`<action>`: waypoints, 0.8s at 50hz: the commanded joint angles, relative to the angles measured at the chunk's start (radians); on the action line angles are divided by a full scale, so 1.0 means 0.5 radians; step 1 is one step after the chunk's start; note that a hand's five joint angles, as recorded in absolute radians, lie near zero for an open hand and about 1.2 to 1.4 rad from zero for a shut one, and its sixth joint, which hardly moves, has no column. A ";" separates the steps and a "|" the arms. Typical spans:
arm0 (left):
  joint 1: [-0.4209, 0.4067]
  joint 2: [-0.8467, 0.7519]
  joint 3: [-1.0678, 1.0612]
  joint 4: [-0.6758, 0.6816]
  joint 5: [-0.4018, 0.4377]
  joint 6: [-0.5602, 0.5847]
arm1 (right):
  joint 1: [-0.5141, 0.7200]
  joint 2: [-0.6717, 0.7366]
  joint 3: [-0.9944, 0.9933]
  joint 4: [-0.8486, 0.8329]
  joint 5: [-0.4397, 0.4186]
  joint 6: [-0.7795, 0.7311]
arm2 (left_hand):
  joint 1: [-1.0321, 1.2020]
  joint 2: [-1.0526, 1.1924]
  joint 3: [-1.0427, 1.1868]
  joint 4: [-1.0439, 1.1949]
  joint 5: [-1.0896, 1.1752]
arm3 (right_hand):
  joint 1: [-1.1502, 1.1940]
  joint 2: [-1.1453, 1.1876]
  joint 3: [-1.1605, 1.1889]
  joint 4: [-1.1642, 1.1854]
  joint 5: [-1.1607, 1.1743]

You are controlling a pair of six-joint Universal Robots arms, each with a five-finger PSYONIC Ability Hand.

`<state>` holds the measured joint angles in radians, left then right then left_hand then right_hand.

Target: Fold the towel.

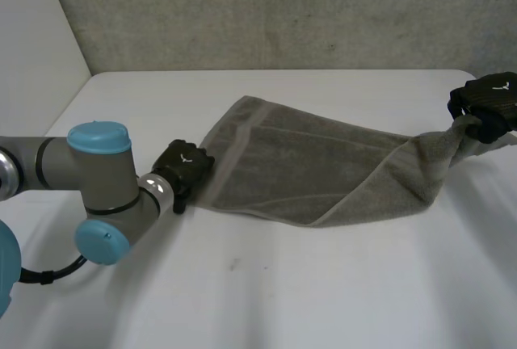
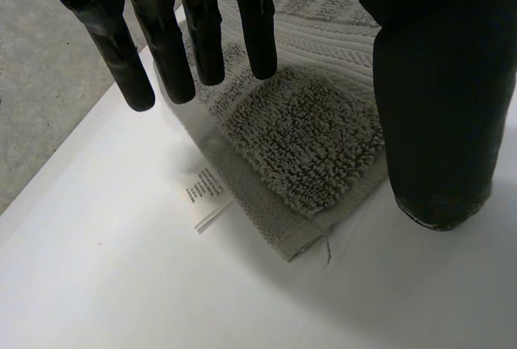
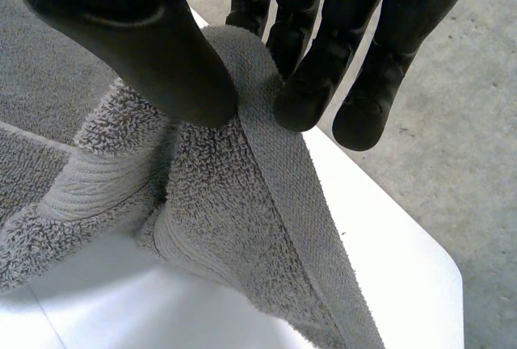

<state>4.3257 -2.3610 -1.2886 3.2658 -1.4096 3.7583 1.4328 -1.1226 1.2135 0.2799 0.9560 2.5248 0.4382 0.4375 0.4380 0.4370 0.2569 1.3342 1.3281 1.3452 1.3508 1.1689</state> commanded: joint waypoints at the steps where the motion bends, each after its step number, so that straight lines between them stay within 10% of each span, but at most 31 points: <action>1: 0.000 -0.079 0.092 -0.049 0.003 0.000 | 0.000 0.006 0.000 -0.001 -0.001 -0.006 | 0.214 0.215 0.215 0.217 0.228 | 0.124 0.136 0.102 0.091 0.106; 28: -0.006 -0.242 0.488 -0.206 0.012 -0.009 | 0.021 0.055 0.000 -0.001 0.008 -0.018 | 0.332 0.333 0.332 0.334 0.345 | 0.124 0.136 0.102 0.091 0.106; 40: -0.018 -0.334 0.651 -0.331 0.009 -0.012 | 0.021 0.085 0.000 -0.004 0.015 -0.027 | 1.916 1.917 1.916 1.918 1.929 | 0.124 0.136 0.102 0.091 0.106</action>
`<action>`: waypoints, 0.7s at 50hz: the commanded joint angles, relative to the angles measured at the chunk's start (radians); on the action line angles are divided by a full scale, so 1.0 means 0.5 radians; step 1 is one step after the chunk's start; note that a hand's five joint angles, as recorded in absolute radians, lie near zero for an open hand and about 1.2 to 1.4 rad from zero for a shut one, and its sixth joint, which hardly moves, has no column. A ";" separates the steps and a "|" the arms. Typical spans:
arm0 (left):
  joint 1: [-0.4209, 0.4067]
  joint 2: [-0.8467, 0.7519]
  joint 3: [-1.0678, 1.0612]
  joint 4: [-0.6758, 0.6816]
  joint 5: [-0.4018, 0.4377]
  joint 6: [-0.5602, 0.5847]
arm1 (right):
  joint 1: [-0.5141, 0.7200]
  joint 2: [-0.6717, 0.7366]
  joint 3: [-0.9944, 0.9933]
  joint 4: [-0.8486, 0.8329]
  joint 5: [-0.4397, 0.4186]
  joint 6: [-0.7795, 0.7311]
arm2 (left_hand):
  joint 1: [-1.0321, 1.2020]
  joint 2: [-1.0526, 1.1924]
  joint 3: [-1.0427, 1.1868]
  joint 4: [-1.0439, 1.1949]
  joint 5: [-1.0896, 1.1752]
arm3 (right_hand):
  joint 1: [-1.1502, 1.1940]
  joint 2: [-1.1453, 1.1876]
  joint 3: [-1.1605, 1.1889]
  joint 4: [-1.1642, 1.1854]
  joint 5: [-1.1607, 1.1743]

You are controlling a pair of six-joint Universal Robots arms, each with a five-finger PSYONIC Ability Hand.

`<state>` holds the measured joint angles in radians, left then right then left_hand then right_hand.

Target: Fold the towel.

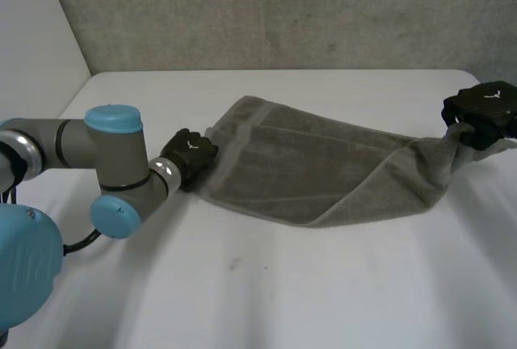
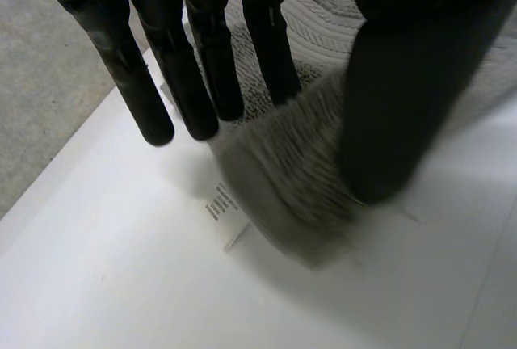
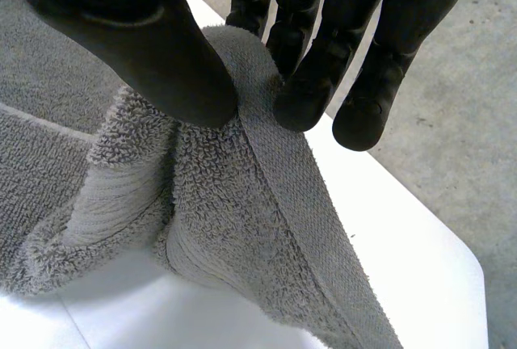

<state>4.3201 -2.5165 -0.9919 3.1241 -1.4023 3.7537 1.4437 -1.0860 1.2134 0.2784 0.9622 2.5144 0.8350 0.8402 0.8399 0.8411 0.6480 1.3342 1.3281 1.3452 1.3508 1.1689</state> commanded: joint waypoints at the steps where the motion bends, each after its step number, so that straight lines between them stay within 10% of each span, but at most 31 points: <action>1: -0.010 -0.011 0.060 -0.048 -0.006 -0.009 | 0.000 0.012 -0.003 -0.001 -0.001 -0.006 | 1.123 1.112 1.113 1.110 1.147 | 0.124 0.136 0.102 0.091 0.106; 21: -0.031 0.229 -0.118 -0.063 -0.009 -0.181 | 0.003 -0.003 0.000 0.008 0.018 0.009 | 1.123 1.112 1.113 1.110 1.147 | 0.124 0.136 0.102 0.091 0.106; 35: 0.171 1.088 -0.728 -0.060 -0.003 -0.187 | -0.016 -0.368 0.123 0.035 0.079 0.162 | 1.123 1.112 1.113 1.110 1.147 | 0.124 0.136 0.102 0.091 0.106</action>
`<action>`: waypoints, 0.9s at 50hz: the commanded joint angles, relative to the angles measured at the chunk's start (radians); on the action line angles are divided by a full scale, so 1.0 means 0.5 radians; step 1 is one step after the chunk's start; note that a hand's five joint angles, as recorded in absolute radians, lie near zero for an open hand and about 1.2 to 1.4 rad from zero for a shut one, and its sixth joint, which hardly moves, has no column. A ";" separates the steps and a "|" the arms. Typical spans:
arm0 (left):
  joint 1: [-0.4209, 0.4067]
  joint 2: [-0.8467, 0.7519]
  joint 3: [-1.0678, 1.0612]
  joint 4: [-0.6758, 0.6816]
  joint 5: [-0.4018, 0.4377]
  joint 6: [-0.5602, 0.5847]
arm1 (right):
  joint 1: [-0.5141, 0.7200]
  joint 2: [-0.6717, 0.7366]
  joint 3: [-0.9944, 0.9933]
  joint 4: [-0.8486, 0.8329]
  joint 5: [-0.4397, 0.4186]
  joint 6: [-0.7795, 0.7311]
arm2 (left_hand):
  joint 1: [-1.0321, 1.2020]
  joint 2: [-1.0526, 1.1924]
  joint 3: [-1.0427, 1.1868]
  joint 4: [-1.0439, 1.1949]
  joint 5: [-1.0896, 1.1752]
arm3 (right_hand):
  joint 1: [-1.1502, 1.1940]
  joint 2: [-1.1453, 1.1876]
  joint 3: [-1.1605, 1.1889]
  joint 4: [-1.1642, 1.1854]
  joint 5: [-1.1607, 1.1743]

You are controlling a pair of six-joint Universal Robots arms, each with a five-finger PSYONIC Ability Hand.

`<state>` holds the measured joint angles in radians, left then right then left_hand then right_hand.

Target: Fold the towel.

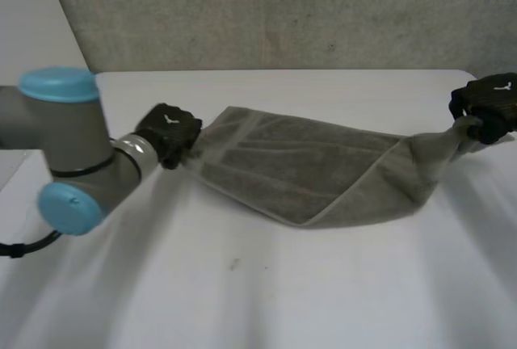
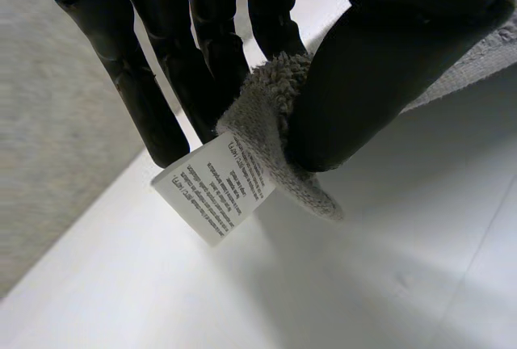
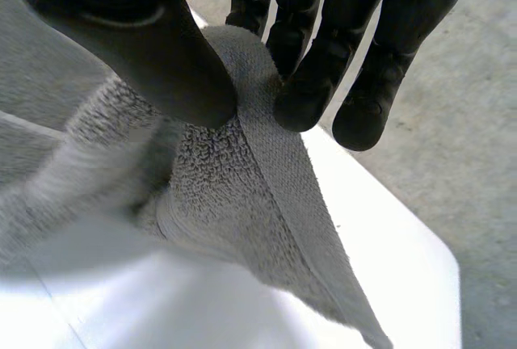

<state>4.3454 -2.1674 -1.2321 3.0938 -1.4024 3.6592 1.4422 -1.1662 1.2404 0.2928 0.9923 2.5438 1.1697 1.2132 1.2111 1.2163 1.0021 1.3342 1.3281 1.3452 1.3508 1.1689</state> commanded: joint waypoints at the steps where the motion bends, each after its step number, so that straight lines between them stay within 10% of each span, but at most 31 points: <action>1: 0.142 0.456 -0.290 0.001 -0.002 0.002 | -0.016 -0.238 0.084 0.009 0.019 0.128 | 0.453 0.366 0.370 0.360 0.439 | 0.124 0.136 0.102 0.091 0.106; 27: 0.544 1.126 -0.920 -0.441 0.360 -0.020 | -0.258 -0.459 0.357 0.881 -0.037 -0.525 | 0.453 0.366 0.370 0.360 0.439 | 0.124 0.136 0.102 0.091 0.106; 38: 0.433 0.580 -0.331 -0.328 0.323 -0.112 | 0.113 -0.116 0.063 0.442 0.037 -0.210 | 0.453 0.366 0.370 0.360 0.439 | 0.124 0.136 0.102 0.091 0.106; 45: 0.397 0.417 0.692 -0.205 0.093 -0.751 | 0.334 -0.045 -0.621 -0.378 0.481 0.418 | 0.453 0.366 0.370 0.360 0.439 | 0.124 0.136 0.102 0.091 0.106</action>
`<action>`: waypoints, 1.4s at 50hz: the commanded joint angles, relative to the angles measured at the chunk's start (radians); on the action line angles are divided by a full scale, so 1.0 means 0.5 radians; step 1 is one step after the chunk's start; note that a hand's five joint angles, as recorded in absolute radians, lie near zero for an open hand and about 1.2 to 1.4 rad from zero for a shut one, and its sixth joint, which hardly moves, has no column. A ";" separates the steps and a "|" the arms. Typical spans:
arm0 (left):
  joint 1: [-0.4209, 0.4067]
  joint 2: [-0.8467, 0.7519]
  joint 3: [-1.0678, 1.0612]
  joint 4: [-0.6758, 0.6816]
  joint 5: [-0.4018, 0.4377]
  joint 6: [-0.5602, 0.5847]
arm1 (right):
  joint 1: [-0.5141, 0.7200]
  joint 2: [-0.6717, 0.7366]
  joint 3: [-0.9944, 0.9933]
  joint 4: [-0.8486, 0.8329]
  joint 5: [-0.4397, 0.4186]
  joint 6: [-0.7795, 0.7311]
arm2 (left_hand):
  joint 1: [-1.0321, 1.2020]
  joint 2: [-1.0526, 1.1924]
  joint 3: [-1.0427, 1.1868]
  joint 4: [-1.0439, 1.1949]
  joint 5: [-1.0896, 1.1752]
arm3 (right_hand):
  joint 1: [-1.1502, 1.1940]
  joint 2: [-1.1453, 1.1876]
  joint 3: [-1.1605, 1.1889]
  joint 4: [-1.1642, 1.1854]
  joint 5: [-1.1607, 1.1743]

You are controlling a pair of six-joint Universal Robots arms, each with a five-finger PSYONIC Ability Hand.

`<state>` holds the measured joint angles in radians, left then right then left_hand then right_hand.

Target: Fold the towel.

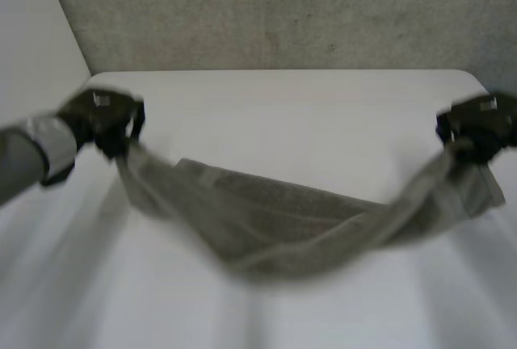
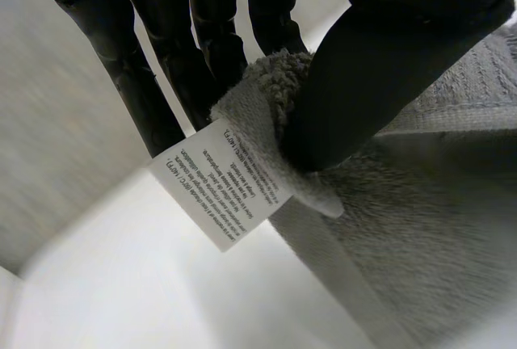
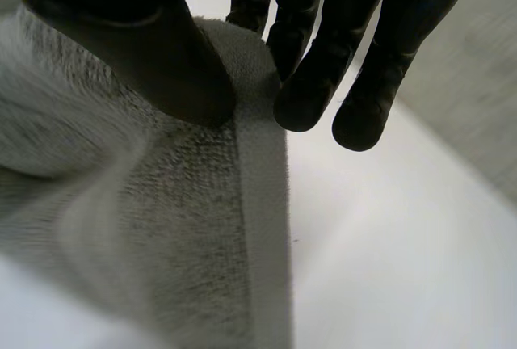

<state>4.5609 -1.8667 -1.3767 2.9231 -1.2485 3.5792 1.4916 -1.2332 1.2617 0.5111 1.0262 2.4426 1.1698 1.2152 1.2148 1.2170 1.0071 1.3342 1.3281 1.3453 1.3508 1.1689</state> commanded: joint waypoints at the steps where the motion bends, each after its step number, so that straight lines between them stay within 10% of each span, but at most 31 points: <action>1: -0.035 -0.184 0.983 0.136 -0.215 -0.593 | 0.235 0.089 -0.664 -0.817 0.414 0.622 | 0.453 0.362 0.363 0.359 0.429 | 0.124 0.136 0.102 0.091 0.106; 6: -0.022 -0.184 1.409 0.182 -0.264 -1.065 | 0.235 0.015 -0.870 -1.041 0.552 0.980 | 0.453 0.362 0.363 0.359 0.429 | 0.124 0.136 0.102 0.091 0.106; 13: -0.025 -0.187 1.210 0.069 -0.261 -1.053 | 0.275 0.006 -0.744 -0.731 0.377 0.916 | 0.453 0.362 0.363 0.359 0.429 | 0.124 0.136 0.102 0.091 0.106; 31: -0.035 -0.344 -0.243 0.615 -0.255 -0.508 | 0.306 0.435 0.415 -0.804 0.184 0.076 | 0.453 0.362 0.363 0.359 0.429 | 0.124 0.136 0.102 0.091 0.106; 42: -0.010 -0.218 -0.456 0.630 -0.249 -0.427 | 0.143 0.165 0.701 -0.737 0.166 -0.133 | 0.453 0.362 0.363 0.359 0.429 | 0.124 0.136 0.102 0.091 0.106; 54: -0.038 -0.062 -0.582 0.618 -0.178 -0.430 | -0.326 -0.144 0.808 0.130 0.111 -1.178 | 0.453 0.362 0.363 0.359 0.429 | 0.124 0.136 0.102 0.091 0.106; 56: -0.044 -0.016 -0.624 0.618 -0.151 -0.427 | -0.382 -0.151 0.784 0.150 0.104 -1.182 | 0.453 0.362 0.363 0.359 0.429 | -0.713 -0.701 -0.736 -0.747 -0.732; 57: -0.044 -0.016 -0.624 0.618 -0.151 -0.427 | -0.388 -0.154 0.732 0.135 0.098 -1.100 | 0.453 0.362 0.363 0.359 0.429 | -2.103 -2.090 -2.125 -2.136 -2.121; 70: -0.114 -0.016 -0.640 0.621 -0.141 -0.421 | -0.020 0.018 0.192 0.003 -0.022 -0.002 | 0.453 0.362 0.363 0.359 0.429 | -2.319 -2.307 -2.342 -2.353 -2.338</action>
<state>4.5091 -1.8673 -1.6980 3.2319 -1.3191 3.3675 1.3830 -1.2869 1.4722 0.5514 1.0358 2.2298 1.1699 1.2163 1.2148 1.2180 1.0162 0.2399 0.2513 0.2432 0.2577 0.0623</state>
